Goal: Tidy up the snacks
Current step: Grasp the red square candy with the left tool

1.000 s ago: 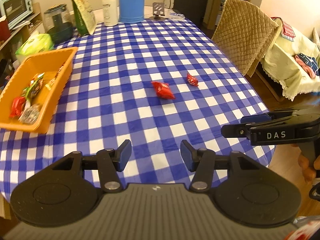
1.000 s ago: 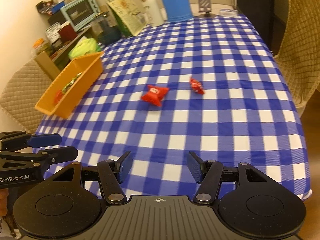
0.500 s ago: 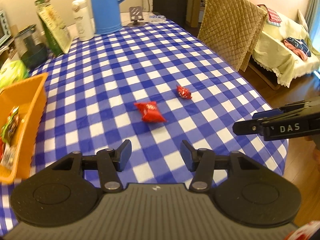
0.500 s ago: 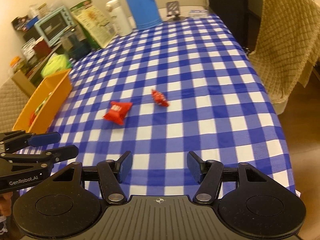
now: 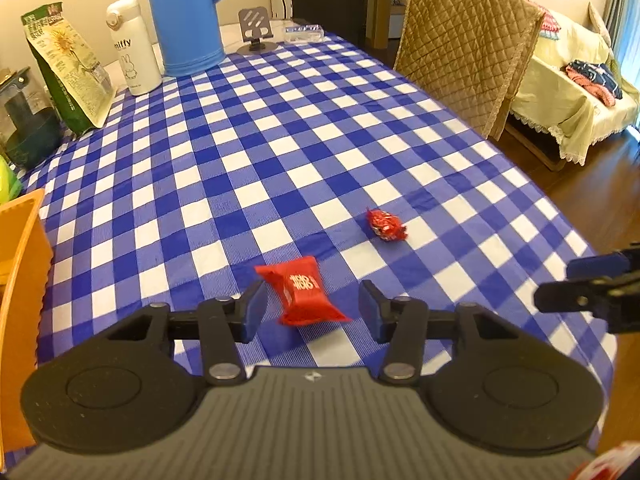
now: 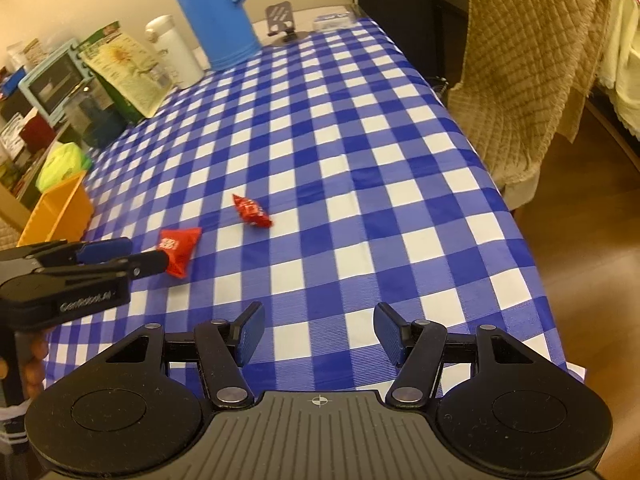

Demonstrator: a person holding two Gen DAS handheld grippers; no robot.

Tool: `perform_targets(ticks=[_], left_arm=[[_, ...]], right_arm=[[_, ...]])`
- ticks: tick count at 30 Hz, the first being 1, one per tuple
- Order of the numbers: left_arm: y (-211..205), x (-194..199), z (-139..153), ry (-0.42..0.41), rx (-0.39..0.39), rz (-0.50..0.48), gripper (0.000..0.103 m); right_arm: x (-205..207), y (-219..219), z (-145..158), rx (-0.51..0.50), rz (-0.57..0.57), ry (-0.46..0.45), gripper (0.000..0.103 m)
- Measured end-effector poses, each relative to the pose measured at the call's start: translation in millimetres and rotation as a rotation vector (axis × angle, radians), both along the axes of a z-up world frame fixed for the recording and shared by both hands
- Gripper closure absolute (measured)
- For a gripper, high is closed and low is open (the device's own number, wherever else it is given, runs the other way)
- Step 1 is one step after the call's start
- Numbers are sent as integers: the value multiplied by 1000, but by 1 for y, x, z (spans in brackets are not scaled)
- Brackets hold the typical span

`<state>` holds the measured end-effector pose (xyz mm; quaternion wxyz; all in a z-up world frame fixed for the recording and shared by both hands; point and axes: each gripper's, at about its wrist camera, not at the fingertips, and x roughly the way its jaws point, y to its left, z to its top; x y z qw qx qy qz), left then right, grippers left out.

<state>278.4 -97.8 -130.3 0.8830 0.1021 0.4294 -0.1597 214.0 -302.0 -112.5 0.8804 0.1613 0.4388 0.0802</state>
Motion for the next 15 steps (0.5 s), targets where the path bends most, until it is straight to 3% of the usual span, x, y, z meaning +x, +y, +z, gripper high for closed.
perform_targets(ticks=[15], left_arm=[[-6,26,-26,44,59,-7,74]], right_arm=[[12,2,-9,3,2,24,43]])
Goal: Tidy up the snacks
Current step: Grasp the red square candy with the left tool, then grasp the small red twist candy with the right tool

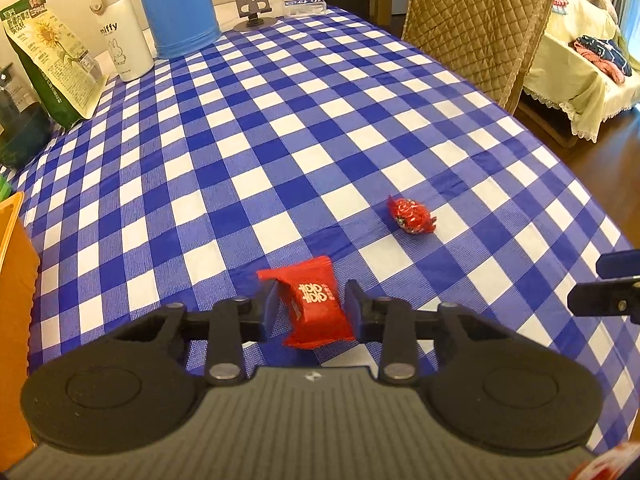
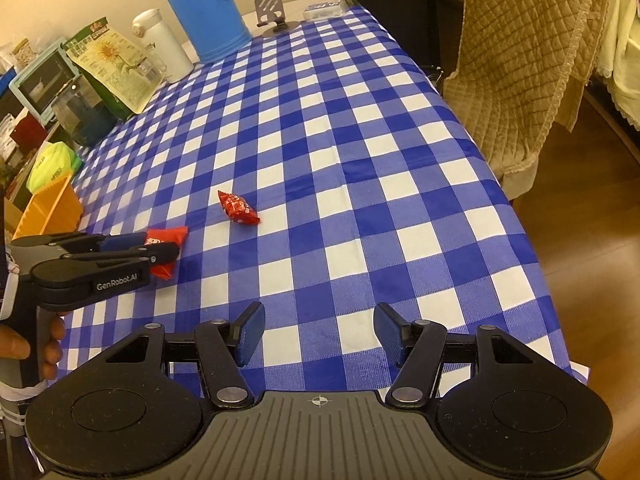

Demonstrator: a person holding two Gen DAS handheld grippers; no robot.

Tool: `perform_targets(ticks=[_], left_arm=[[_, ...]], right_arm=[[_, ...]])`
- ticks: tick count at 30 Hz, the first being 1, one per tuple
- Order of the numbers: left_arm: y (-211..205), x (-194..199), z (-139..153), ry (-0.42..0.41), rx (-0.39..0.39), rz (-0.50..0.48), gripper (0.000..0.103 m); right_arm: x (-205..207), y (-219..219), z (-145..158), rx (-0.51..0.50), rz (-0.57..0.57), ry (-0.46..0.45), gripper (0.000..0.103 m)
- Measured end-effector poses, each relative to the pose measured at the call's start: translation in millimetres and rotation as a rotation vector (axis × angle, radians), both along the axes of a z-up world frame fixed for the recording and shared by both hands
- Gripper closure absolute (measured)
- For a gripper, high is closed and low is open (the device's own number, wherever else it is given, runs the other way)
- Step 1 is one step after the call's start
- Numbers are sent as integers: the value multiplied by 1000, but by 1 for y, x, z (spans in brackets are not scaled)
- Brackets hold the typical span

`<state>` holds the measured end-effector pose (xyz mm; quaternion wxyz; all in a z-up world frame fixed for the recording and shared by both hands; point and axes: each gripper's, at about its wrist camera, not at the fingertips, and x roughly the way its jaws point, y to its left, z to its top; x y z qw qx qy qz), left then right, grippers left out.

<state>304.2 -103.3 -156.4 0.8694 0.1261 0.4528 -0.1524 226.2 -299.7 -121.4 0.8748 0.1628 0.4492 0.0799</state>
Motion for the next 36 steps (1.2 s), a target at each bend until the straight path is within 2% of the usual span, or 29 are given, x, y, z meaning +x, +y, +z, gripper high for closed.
perform_targets(ticks=[2,7,26,36], left_arm=[[2,0,-1,5,-1,4,79],[8,-2,0,-8,2,14,81],[75,-11,36,-72,-37,183,81],[102,-18,42,-82,-31,244,81]], right_arm=[[2,2,0,-3,10,-6,43],[10,10,-2,-12,48,-26,43],[57,52,-1,-102,236,-158,43],[80,65,-19,-152,287,-207,44]])
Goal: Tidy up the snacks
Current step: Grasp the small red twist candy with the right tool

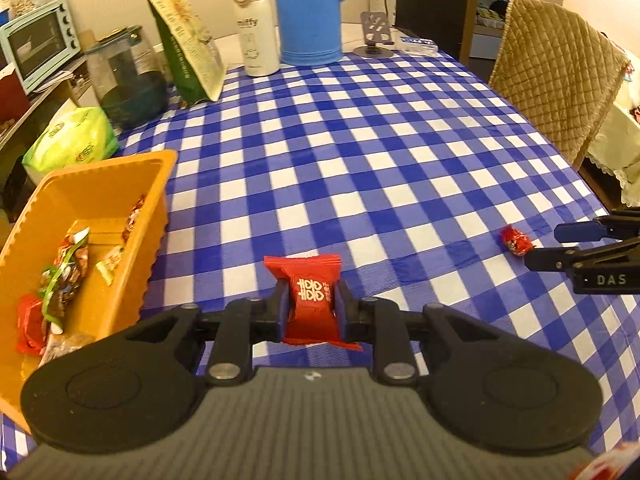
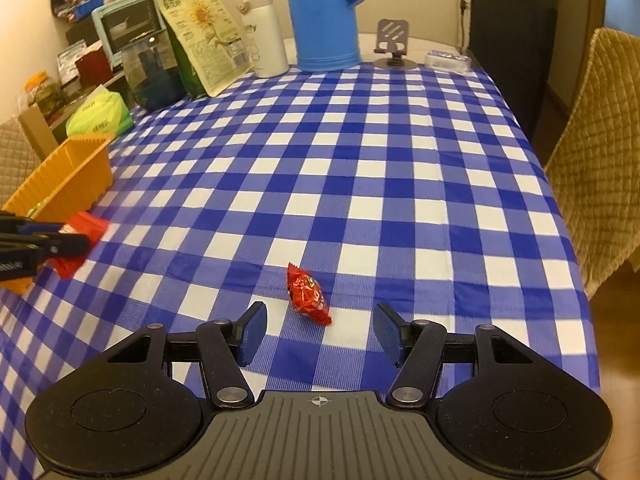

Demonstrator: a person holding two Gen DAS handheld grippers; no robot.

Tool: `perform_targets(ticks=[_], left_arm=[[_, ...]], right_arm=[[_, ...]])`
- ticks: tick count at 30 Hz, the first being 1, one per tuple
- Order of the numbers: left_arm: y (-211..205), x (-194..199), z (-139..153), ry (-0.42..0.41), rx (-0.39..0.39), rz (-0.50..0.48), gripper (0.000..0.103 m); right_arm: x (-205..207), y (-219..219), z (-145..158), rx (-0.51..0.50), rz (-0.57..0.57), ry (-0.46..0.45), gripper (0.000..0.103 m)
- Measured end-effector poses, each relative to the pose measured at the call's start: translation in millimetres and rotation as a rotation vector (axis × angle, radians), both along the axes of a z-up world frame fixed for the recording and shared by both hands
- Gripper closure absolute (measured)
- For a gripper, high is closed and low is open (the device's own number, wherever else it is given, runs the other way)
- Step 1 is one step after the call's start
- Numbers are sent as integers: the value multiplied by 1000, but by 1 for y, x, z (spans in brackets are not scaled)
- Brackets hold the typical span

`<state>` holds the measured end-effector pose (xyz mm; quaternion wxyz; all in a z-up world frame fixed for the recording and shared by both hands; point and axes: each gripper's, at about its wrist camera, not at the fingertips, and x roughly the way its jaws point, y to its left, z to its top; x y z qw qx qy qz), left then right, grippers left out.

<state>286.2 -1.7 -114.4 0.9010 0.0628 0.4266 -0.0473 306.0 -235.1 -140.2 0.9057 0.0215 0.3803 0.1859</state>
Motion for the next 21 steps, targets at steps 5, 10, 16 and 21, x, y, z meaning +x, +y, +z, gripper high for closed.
perform_targets(ticks=[5,10,16,21], left_arm=[[7,-5,3,0,4,17,81],[9,-11,6,-6,6,29,81],[10,-24,13,-18,8,46,81],[9,-43,23,-37,3,67,81]], right_arm=[[11,9,-3,-10,29,-5,58],[19,17,-9,-43,26,16,76],[13,12,-5,7,18,24,83],[-4,5,12,68,18,26,83]])
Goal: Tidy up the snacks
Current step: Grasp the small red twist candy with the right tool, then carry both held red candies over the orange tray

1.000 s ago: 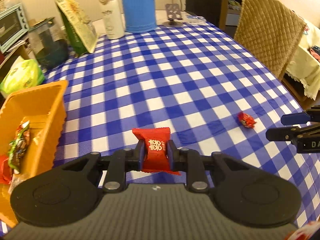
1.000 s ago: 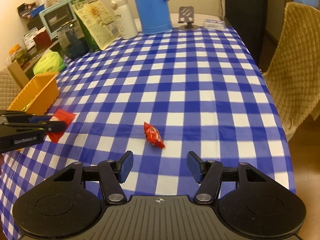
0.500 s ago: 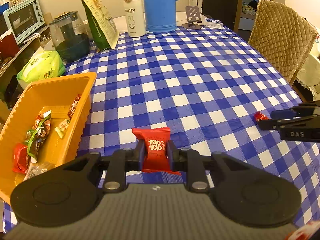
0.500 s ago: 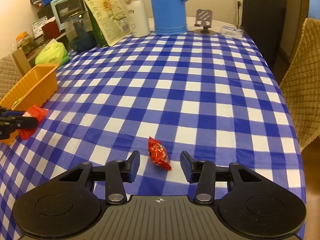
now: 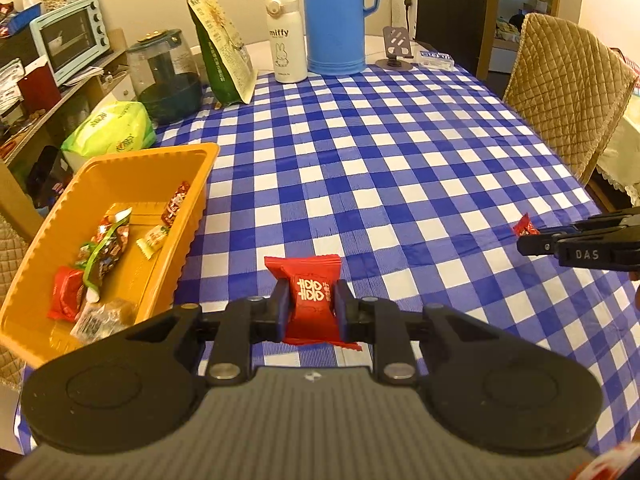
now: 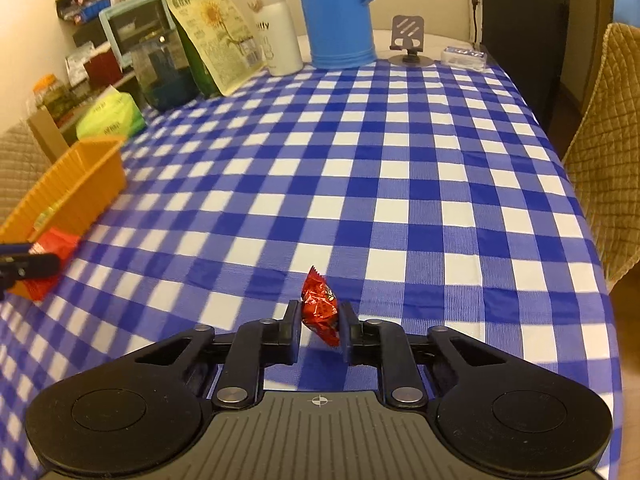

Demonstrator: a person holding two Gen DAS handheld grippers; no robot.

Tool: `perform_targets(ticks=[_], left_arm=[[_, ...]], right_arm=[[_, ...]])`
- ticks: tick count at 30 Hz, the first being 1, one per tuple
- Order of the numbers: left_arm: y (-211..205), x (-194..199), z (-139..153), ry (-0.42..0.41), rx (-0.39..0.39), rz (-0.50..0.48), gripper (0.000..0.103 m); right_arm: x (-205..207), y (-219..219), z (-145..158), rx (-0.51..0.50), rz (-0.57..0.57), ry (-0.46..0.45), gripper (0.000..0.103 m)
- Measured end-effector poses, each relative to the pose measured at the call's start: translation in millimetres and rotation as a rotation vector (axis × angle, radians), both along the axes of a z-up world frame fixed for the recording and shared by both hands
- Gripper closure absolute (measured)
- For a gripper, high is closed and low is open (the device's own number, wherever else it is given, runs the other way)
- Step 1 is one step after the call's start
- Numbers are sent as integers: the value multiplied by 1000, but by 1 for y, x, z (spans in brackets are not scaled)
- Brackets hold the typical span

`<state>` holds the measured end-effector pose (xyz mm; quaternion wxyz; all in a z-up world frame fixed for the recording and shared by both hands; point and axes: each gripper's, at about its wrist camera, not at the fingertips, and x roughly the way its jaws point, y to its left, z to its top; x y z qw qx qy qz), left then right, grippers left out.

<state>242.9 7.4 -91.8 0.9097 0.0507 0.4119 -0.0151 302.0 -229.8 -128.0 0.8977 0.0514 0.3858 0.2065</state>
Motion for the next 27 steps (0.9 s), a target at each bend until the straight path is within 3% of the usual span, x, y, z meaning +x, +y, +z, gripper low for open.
perform_targets(ticks=[13,21,27], left_arm=[[11,-93,36,-35,-29,134,81],[43,-138,57,-66,-37,185,81],[84,-137,68,-92,-46,152,81]], right_arm=[[-71,22,42,109,174,5,83],[-103,72,60,165,288,22,83],[-118,127,72,181,321,10,83]])
